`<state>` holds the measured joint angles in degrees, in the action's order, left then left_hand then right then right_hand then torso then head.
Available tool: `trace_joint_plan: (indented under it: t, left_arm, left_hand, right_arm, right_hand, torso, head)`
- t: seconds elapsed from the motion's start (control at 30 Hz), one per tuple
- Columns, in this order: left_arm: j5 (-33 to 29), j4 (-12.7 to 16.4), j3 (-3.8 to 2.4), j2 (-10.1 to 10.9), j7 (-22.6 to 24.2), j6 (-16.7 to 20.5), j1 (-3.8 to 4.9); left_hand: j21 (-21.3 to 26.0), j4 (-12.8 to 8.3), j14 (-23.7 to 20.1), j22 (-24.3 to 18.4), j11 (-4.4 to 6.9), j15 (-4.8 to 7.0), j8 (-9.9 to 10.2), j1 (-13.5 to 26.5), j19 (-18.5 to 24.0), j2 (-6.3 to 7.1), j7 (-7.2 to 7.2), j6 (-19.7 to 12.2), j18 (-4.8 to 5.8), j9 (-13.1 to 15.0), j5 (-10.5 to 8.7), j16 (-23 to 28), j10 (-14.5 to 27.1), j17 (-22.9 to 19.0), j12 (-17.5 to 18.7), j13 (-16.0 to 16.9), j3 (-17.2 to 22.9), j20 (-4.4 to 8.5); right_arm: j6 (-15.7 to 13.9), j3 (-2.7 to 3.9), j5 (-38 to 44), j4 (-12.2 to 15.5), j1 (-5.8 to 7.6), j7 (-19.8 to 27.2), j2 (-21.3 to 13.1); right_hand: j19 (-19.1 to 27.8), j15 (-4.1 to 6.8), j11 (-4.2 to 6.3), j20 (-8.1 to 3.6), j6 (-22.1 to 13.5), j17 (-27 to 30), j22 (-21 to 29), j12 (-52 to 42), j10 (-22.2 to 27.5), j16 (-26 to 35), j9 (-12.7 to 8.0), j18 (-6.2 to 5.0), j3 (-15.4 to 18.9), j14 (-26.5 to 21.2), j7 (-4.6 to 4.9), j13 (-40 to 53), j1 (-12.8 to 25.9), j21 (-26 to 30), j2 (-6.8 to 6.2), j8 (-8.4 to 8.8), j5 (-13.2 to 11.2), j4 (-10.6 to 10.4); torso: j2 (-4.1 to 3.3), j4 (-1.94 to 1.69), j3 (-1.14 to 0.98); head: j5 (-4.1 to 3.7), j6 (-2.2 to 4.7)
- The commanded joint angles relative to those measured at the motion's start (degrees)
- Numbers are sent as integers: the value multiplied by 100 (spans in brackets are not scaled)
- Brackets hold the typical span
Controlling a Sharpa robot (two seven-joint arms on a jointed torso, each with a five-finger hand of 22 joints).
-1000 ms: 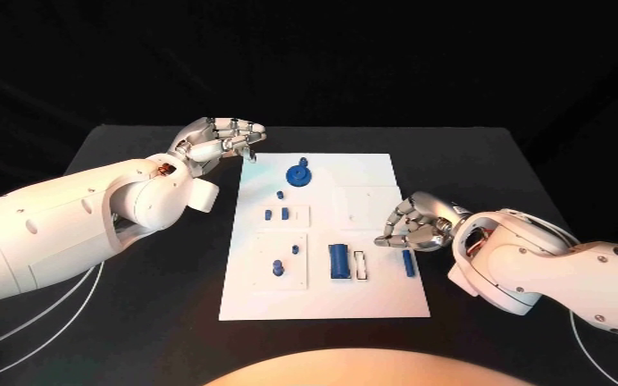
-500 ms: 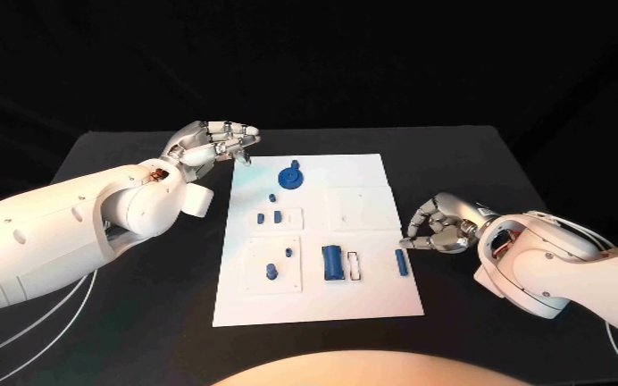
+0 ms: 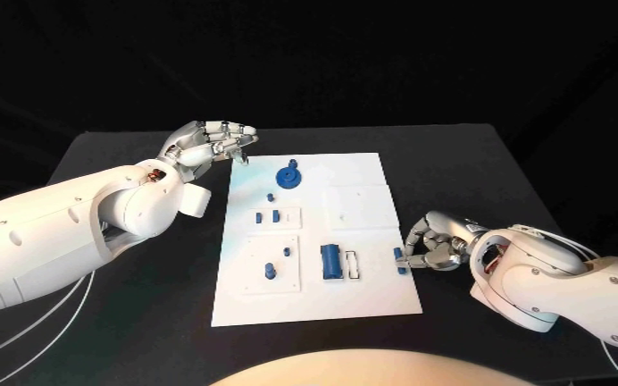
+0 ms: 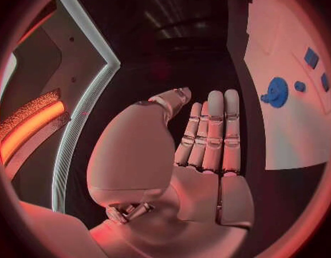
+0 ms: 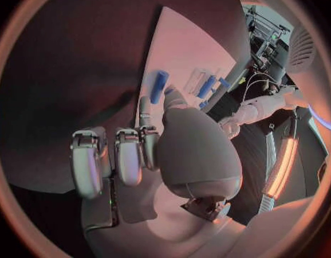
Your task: Assemble the parts on the task board
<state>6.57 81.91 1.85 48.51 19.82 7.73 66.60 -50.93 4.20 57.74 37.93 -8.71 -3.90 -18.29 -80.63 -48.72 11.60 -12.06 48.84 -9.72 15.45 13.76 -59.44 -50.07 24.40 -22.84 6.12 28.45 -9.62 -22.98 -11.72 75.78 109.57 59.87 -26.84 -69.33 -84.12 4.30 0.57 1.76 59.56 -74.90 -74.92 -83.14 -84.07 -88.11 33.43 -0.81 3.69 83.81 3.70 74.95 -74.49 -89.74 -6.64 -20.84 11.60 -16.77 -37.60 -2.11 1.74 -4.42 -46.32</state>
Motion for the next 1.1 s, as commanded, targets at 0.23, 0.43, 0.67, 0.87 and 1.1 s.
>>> trace_joint_plan:
  t: [0.23, 0.43, 0.67, 0.87, 1.1]
  left_arm:
    - [-36, 2, -4, -2, 59, -91, -3]
    - [-36, 5, -4, 9, 53, -89, -3]
    - [-36, 12, -4, 23, 47, -86, -3]
    - [-36, 16, -4, 29, 40, -91, -3]
    - [-36, 15, -4, 42, 27, -89, -3]
  left_hand:
    - [36, 31, -17, -20, 1, -40, -23, 46, -36, -14, -3, -35, -81, -10, 11, 3, 24, -9, -32, -12, -20, -14]
    - [36, 31, -17, -20, 1, -40, -23, 46, -36, -14, -3, -35, -81, -10, 11, 3, 24, -9, -32, -12, -20, -14]
    - [40, 32, -18, -23, 1, -39, -25, 43, -38, -18, -3, -35, -82, -10, 12, 2, 27, -9, -34, -13, -19, -14]
    - [42, 31, -18, -24, 2, -38, -27, 38, -40, -21, -2, -34, -82, -10, 13, 1, 28, -10, -36, -14, -16, -13]
    - [44, 30, -19, -26, 2, -38, -30, 31, -42, -27, -2, -33, -83, -10, 14, 1, 30, -10, -38, -14, -12, -12]
  right_arm:
    - [214, -6, 204, -55, -92, -124, 145]
    - [260, -6, 270, -98, -140, -162, 257]
    - [402, -7, 413, -163, -169, -270, 348]
    - [278, -7, 472, -172, -177, -343, 403]
    - [-21, -3, 169, -17, -140, -264, 406]
  right_hand:
    - [-588, 9, 29, 14, 86, -845, -1508, -3, -318, 23, 23, 81, 34, 491, -37, 1123, 65, -26, 19, -54, -32, 11]
    - [-588, 53, 71, -26, 83, -845, -1508, -9, -324, 25, 16, 81, -194, 491, -77, 1130, -381, -26, 144, -30, -141, 75]
    - [-588, 71, 90, -53, 136, -860, -1508, 8, -319, 24, -50, 81, -868, 493, -97, 1129, -879, -26, -5, 53, -264, 65]
    - [-588, 84, 108, -80, 221, -875, -1508, 16, -316, 23, -112, 81, -1896, 496, -103, 1136, -1122, -26, -213, 124, -27, 95]
    - [-588, 94, 108, -77, 91, -882, -1508, -6, -338, 26, 126, 81, -3170, 498, -120, 1156, -594, -26, -537, -45, 489, 367]
  torso:
    - [-1, -6, 7]
    - [0, -10, 5]
    - [5, -9, 10]
    - [6, -4, 7]
    - [7, -5, 3]
  head:
    - [-7, -18]
    - [8, -28]
    - [12, -32]
    - [11, -9]
    - [32, 16]
